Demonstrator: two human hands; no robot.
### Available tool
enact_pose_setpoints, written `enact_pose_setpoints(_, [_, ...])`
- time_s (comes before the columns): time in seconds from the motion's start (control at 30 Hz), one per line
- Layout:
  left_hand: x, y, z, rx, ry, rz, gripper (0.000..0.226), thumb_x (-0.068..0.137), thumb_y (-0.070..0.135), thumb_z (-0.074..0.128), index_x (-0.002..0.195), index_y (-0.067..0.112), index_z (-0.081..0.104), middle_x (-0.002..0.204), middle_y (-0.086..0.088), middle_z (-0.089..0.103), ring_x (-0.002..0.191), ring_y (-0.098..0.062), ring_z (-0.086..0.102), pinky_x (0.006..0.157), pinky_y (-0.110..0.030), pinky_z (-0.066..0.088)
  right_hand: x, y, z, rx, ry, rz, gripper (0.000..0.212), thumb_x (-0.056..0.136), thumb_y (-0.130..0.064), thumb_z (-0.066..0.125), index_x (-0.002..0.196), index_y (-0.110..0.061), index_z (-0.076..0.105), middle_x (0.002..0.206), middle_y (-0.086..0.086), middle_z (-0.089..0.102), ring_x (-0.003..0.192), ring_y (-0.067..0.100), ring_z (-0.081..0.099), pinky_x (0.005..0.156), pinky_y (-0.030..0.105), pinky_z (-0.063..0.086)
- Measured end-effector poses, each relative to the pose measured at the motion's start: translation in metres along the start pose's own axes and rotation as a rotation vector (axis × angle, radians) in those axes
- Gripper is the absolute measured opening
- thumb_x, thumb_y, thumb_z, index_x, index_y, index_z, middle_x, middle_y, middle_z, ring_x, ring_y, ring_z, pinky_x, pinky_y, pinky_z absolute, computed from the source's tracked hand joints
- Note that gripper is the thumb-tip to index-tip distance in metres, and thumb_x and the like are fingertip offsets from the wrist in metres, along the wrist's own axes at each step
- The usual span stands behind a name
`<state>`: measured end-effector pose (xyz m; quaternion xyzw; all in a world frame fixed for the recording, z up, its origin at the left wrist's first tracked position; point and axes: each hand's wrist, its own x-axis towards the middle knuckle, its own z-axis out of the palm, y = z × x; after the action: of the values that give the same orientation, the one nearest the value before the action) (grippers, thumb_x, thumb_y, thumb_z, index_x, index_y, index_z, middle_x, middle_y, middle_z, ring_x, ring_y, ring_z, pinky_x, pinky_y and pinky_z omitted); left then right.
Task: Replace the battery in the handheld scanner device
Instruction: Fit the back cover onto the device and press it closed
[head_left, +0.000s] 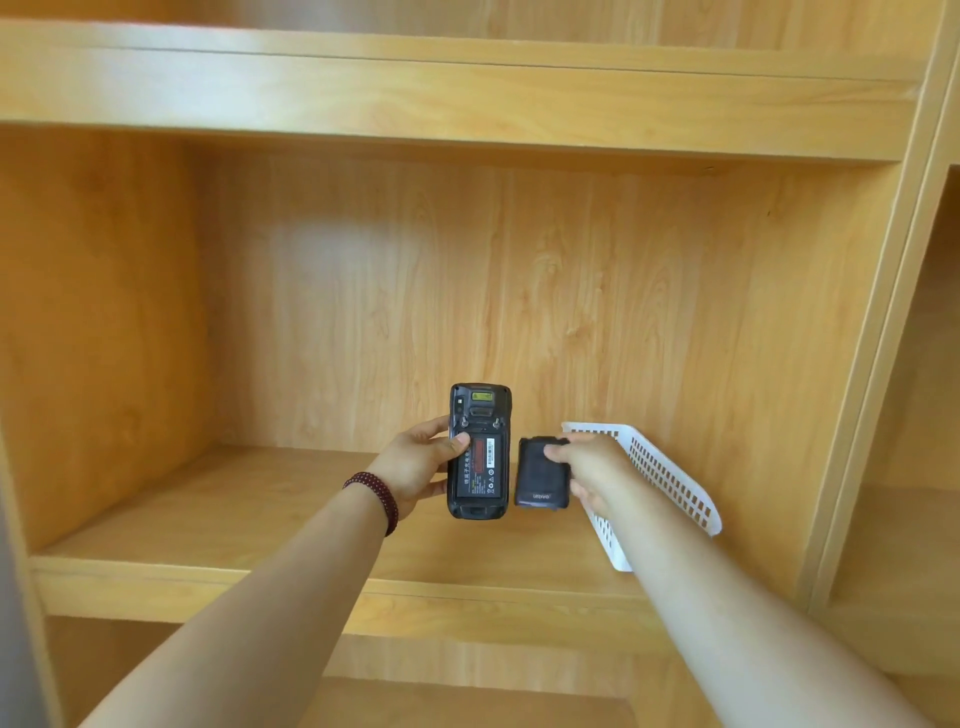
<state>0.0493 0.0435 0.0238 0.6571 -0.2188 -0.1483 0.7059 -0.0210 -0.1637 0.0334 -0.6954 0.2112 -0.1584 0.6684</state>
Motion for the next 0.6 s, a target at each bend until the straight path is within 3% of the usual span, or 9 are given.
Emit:
enact_pose_setpoints(0.07, [0.000, -0.001, -0.004, 0.001, 0.006, -0.004, 0.036, 0.092, 0.021, 0.065, 0.127, 0.024, 0.060, 0.108, -0.005, 0.075, 0.101, -0.021, 0.069, 0.083, -0.038, 0.055, -0.001, -0.019, -0.011, 0.256, -0.027, -0.045, 0.024, 0.091, 0.000, 0.063, 0.112, -0.006, 0.056, 0.102, 0.014, 0.066, 0.096, 0.029, 0.067, 0.099, 0.049, 0.050])
enact_pose_setpoints(0.13, [0.002, -0.001, -0.008, -0.007, 0.014, -0.012, 0.035, 0.091, 0.020, 0.065, 0.126, 0.024, 0.061, 0.107, -0.005, 0.075, 0.103, -0.023, 0.068, 0.086, -0.041, 0.055, -0.006, -0.041, -0.020, 0.395, -0.040, -0.102, 0.025, 0.090, -0.003, 0.066, 0.112, -0.008, 0.057, 0.099, 0.012, 0.069, 0.083, 0.022, 0.067, 0.083, 0.040, 0.056])
enact_pose_setpoints(0.2, [0.003, -0.001, -0.012, -0.014, 0.015, -0.022, 0.034, 0.091, 0.020, 0.066, 0.124, 0.023, 0.063, 0.106, -0.005, 0.075, 0.102, -0.023, 0.068, 0.087, -0.042, 0.055, -0.017, -0.057, -0.020, 0.332, -0.098, -0.131, 0.023, 0.087, -0.010, 0.071, 0.108, -0.013, 0.062, 0.099, 0.008, 0.071, 0.080, 0.018, 0.067, 0.066, 0.027, 0.049])
enact_pose_setpoints(0.27, [0.005, -0.001, -0.013, -0.013, 0.009, -0.024, 0.032, 0.091, 0.020, 0.065, 0.123, 0.023, 0.064, 0.104, -0.004, 0.076, 0.098, -0.022, 0.068, 0.085, -0.041, 0.055, -0.025, -0.062, -0.012, 0.235, -0.197, -0.128, 0.015, 0.086, -0.012, 0.072, 0.098, -0.016, 0.063, 0.095, 0.007, 0.073, 0.077, 0.017, 0.065, 0.057, 0.023, 0.040])
enact_pose_setpoints(0.37, [0.005, 0.001, -0.015, -0.020, -0.008, -0.024, 0.031, 0.090, 0.021, 0.066, 0.121, 0.024, 0.066, 0.105, -0.005, 0.075, 0.098, -0.023, 0.068, 0.084, -0.041, 0.055, -0.028, -0.053, 0.005, 0.195, -0.321, -0.083, 0.014, 0.086, -0.008, 0.071, 0.097, -0.011, 0.062, 0.090, 0.011, 0.073, 0.075, 0.019, 0.065, 0.048, 0.021, 0.045])
enact_pose_setpoints(0.5, [0.006, 0.003, -0.017, -0.034, -0.035, -0.019, 0.030, 0.090, 0.020, 0.066, 0.121, 0.023, 0.066, 0.108, -0.007, 0.075, 0.101, -0.025, 0.069, 0.081, -0.041, 0.057, -0.024, -0.038, 0.020, 0.186, -0.342, -0.024, 0.038, 0.083, -0.008, 0.074, 0.118, 0.000, 0.060, 0.094, 0.014, 0.072, 0.074, 0.019, 0.065, 0.046, 0.020, 0.049])
enact_pose_setpoints(0.6, [0.007, 0.004, -0.018, -0.034, -0.044, -0.022, 0.032, 0.091, 0.020, 0.065, 0.123, 0.022, 0.065, 0.109, -0.007, 0.075, 0.101, -0.024, 0.069, 0.079, -0.039, 0.057, -0.021, -0.034, 0.025, 0.084, -0.300, -0.030, 0.043, 0.082, -0.015, 0.077, 0.120, -0.002, 0.064, 0.101, 0.010, 0.071, 0.076, 0.015, 0.059, 0.049, 0.020, 0.047])
